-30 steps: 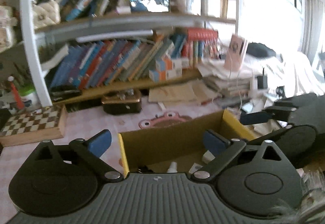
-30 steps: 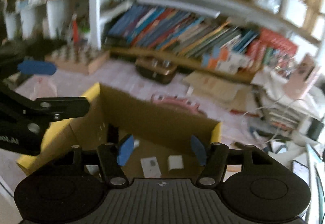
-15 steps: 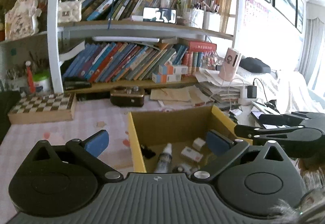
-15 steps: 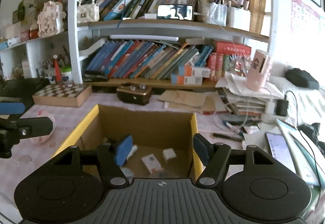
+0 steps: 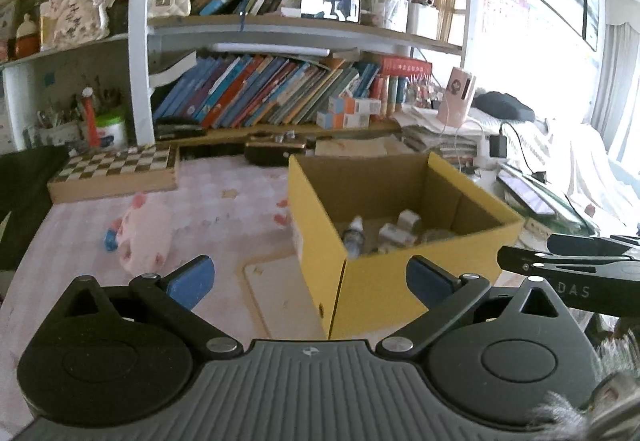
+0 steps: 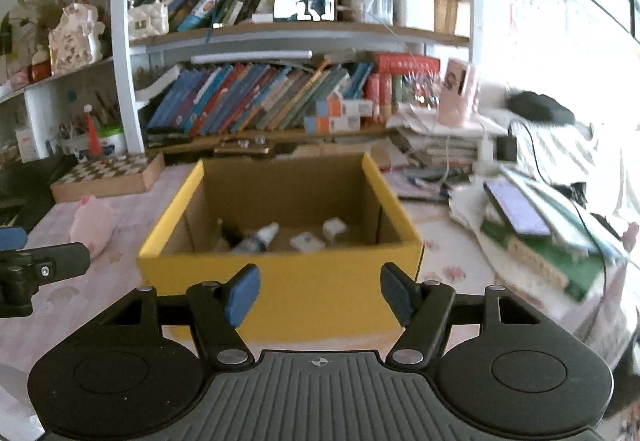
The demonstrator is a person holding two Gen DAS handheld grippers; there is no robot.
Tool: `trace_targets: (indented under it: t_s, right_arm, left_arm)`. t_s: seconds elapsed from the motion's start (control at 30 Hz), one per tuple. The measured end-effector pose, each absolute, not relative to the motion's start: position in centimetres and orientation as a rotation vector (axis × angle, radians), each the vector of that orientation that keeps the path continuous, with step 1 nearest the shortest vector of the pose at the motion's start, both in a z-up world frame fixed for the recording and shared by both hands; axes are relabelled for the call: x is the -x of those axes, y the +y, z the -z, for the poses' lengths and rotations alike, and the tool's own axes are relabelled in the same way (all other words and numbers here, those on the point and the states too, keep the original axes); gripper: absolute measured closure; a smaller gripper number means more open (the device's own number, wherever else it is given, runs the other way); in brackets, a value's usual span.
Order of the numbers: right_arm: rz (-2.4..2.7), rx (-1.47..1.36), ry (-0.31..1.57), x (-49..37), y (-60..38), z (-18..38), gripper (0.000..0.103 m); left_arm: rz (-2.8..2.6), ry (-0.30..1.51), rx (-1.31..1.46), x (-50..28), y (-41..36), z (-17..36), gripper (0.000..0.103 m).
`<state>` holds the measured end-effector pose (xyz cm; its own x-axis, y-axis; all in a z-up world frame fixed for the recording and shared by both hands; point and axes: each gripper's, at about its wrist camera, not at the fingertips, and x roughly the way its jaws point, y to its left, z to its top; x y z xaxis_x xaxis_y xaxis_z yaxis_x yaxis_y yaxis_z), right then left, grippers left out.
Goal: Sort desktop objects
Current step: 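Withdraw both tools from the box back toward the table, then move both open tools toward the pink plush pig and blue bag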
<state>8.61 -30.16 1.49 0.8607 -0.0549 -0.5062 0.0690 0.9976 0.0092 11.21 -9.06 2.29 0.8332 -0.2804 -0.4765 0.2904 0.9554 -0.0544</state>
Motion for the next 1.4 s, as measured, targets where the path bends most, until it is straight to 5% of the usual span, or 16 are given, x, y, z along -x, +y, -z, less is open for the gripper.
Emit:
trace_targets:
  t_s: [1.4]
  right_arm:
    - [-0.108,-0.025,0.841,-3.0,-16.6,4.3,0.027]
  left_arm:
    - [0.2,0.68,-0.064,-4.4,2.5,2.3,0.0]
